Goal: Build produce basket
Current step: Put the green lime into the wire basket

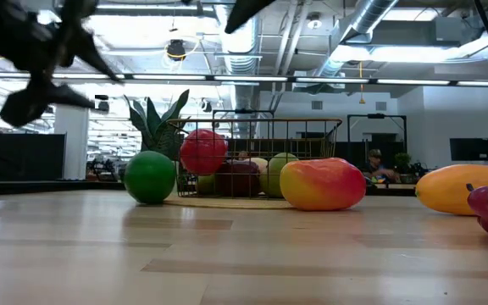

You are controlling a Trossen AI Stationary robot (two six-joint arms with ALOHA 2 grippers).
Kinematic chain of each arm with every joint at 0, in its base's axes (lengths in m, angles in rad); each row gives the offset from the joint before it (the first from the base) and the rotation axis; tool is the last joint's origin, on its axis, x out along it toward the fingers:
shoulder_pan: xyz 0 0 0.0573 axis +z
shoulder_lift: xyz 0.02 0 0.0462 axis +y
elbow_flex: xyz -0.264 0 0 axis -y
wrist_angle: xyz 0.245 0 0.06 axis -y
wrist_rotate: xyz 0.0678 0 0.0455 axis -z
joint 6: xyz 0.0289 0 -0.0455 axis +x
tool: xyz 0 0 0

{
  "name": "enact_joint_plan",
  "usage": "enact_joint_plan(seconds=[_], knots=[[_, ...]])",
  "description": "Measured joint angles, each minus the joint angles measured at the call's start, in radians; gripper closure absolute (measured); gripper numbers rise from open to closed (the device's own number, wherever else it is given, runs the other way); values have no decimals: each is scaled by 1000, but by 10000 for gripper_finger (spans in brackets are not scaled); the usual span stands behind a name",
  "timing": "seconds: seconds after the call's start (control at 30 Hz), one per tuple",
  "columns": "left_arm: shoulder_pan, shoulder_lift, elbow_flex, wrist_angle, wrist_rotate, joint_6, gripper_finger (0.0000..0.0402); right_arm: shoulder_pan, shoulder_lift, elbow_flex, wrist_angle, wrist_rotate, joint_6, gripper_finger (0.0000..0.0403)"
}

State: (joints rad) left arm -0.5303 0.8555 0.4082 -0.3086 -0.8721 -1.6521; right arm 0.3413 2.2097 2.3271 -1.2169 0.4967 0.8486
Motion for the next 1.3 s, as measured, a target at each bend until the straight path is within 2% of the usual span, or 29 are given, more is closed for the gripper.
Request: enact_joint_plan(seconds=[0.13, 0.27, 0.47, 0.6, 0.77, 0.9, 1.0, 1.2, 1.3], knots=[[101, -9, -1, -177, 44, -5, 207, -18, 0, 0, 7, 1, 16, 72], [175, 23, -32, -170, 70, 9, 207, -34, 0, 0, 24, 1, 19, 72], [278, 90, -102, 33, 65, 164, 207, -36, 0, 0, 28, 0, 43, 72], [347, 167, -136, 204, 117, 302, 207, -36, 0, 0, 29, -1, 45, 72], [407, 297, -139, 347, 193, 362, 207, -30, -1, 0, 29, -2, 79, 72], [416, 435, -139, 503, 319, 399, 207, -19, -1, 0, 28, -5, 79, 72], [397, 525, -139, 607, 391, 352, 207, -8, -1, 0, 28, -5, 83, 72], [324, 618, -127, 750, 359, 336, 207, 25, 13, 2, 2, -6, 145, 72], [292, 621, -73, 762, 415, 314, 207, 42, 35, 1, -44, -9, 203, 72]])
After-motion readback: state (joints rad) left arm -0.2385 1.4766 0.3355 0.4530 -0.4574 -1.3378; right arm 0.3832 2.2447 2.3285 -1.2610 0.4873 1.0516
